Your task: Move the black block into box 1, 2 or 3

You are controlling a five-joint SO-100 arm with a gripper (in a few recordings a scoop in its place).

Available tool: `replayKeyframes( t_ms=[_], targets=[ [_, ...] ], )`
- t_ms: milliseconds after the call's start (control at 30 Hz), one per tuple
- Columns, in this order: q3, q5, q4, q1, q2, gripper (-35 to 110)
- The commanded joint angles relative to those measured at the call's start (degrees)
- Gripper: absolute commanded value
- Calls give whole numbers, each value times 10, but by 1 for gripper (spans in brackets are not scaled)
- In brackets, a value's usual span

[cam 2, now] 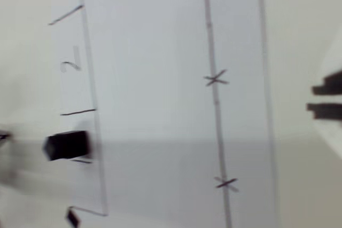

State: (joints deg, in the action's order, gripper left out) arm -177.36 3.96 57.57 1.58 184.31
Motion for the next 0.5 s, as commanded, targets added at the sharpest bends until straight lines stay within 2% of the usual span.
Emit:
replayKeyframes(
  t_ms=[0, 333, 467],
  targets=[
    [-6, -10, 58, -3, 9, 0],
    [-6, -68, 185, 5, 9, 0],
    [-6, -63, 193, 5, 9, 0]
  ],
)
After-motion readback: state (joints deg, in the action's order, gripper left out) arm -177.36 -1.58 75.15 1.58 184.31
